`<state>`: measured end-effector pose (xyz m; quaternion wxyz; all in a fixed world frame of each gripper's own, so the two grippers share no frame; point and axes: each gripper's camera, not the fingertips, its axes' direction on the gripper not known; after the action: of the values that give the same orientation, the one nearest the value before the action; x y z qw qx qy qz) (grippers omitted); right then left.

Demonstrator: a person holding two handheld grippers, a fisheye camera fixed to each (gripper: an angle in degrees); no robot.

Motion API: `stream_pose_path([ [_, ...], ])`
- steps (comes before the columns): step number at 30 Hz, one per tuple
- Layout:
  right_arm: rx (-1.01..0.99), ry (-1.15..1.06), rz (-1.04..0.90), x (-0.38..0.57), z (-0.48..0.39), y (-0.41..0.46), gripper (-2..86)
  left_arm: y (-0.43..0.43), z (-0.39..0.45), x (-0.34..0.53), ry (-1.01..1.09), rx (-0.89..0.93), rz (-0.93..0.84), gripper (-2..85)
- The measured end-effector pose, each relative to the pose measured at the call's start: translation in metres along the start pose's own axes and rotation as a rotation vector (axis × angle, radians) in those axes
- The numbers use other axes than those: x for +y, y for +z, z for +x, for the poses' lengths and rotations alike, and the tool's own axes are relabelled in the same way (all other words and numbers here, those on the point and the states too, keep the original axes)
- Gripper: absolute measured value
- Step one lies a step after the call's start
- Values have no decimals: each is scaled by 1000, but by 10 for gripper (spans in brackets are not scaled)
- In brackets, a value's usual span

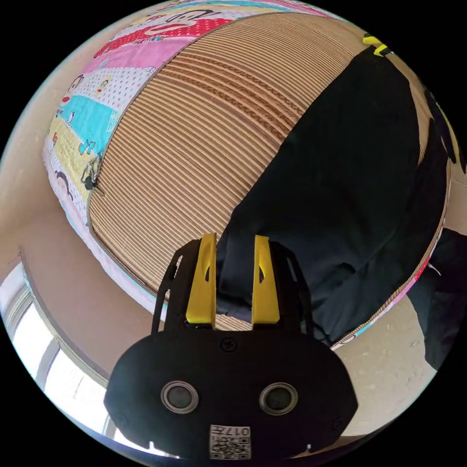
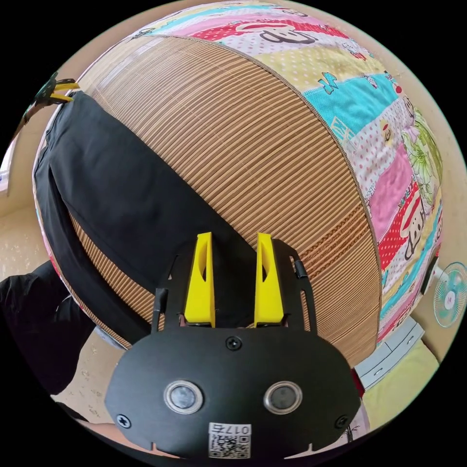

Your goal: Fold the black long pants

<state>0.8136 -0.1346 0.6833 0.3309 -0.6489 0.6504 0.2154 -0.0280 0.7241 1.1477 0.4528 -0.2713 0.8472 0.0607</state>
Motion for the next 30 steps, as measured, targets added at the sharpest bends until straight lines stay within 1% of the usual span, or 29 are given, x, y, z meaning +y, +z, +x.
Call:
stream_pose_path([
  [3, -26, 5, -7, -6, 3, 4, 133, 2, 1, -10, 15, 31, 6, 109],
  [6, -52, 37, 15, -6, 4, 6, 130, 4, -1, -7, -59, 87, 41, 104],
  [8, -17, 21, 43, -2, -5, 8, 124, 4, 3, -1, -109, 100, 68, 97],
  [12, -57, 27, 8, 0, -8, 6, 94, 4, 11, 4, -154, 102, 77, 83],
  [15, -72, 27, -18, 3, -20, 7, 58, 6, 15, 14, -247, 123, 96, 70],
  [18, 31, 36, -15, 14, -40, 1, 39, 4, 25, 34, -338, 94, 138, 55],
  [20, 92, 39, 13, 29, -52, -5, 35, -1, 39, 53, -364, 28, 171, 42],
  [23, 151, 89, 114, 67, -68, -25, 32, -13, 62, 83, -392, -65, 233, 35],
  [24, 178, 133, 184, 89, -76, -37, 31, -17, 66, 91, -402, -78, 251, 34],
  [25, 190, 169, 252, 112, -85, -48, 30, -25, 75, 109, -433, -99, 292, 33],
  [26, 197, 184, 278, 124, -91, -53, 30, -34, 84, 130, -467, -114, 344, 32],
  [30, 309, 247, 465, 224, -159, -80, 30, -56, 122, 213, -571, -131, 516, 31],
])
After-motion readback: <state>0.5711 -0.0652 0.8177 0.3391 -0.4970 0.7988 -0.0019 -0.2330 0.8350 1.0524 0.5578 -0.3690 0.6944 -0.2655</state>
